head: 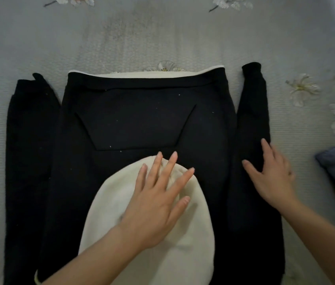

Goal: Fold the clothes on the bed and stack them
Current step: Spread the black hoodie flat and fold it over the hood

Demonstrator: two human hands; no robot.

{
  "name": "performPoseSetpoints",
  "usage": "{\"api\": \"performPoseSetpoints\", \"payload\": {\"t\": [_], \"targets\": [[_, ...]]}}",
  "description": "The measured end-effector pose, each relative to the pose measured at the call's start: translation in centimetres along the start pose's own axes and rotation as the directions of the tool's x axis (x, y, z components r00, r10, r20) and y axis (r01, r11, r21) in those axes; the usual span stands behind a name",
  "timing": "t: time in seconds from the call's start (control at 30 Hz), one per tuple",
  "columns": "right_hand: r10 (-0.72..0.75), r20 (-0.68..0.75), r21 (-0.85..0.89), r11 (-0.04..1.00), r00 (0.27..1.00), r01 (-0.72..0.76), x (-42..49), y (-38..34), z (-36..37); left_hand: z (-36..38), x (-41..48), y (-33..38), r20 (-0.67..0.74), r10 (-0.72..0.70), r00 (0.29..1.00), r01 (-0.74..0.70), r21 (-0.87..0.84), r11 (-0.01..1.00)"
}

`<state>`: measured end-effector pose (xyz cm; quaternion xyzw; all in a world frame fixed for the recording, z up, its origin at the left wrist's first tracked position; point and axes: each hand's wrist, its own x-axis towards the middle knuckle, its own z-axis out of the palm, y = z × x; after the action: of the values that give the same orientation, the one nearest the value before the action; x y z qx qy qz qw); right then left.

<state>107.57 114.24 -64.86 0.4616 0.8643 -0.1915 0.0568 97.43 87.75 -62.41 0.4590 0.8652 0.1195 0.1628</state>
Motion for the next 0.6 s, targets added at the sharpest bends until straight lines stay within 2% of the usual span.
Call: {"api": "performPoseSetpoints", "payload": {"t": [0.13, 0.2, 0.23, 0.3, 0.4, 0.43, 0.5, 0.53, 0.6], "targets": [[0.184, -0.007, 0.167, 0.969, 0.983, -0.18, -0.5, 0.5, 0.0, 3.8, 0.6, -1.0, 0.202, -0.172, 0.964, 0.133, 0.192, 0.972], [0.258, -0.008, 0.27, 0.931, 0.966, -0.246, -0.5, 1.2, -0.2, 5.0, 0.8, -1.0, 0.201, -0.213, 0.956, 0.181, 0.164, 0.97], [0.285, 0.014, 0.375, 0.887, 0.958, -0.27, -0.7, 1.3, -0.4, 5.4, 0.7, -0.8, 0.199, -0.229, 0.953, 0.21, 0.113, 0.971], [0.325, 0.082, 0.617, 0.726, 0.942, -0.304, -1.6, 1.6, -1.2, 6.1, 0.4, 0.0, 0.208, -0.247, 0.947, 0.248, 0.022, 0.969], [0.411, 0.073, 0.809, 0.508, 0.909, -0.295, -3.3, 2.6, -3.8, 6.5, -0.5, 1.0, 0.218, -0.255, 0.942, 0.268, -0.031, 0.963], [0.436, 0.092, 0.87, 0.402, 0.895, -0.285, -4.0, 3.0, -5.1, 6.5, -0.8, 1.2, 0.227, -0.251, 0.941, 0.269, -0.051, 0.962], [0.41, 0.198, 0.952, 0.135, 0.89, -0.274, -5.6, 4.0, -8.0, 6.4, -1.3, 1.7, 0.243, -0.224, 0.944, 0.259, -0.126, 0.958], [0.371, 0.243, 0.961, 0.035, 0.896, -0.275, -6.4, 4.5, -9.4, 6.4, -1.5, 1.9, 0.243, -0.204, 0.948, 0.25, -0.175, 0.952], [0.321, 0.273, 0.962, -0.061, 0.907, -0.268, -8.1, 5.0, -11.5, 6.0, -1.8, 2.4, 0.258, -0.179, 0.95, 0.232, -0.191, 0.954]]}}
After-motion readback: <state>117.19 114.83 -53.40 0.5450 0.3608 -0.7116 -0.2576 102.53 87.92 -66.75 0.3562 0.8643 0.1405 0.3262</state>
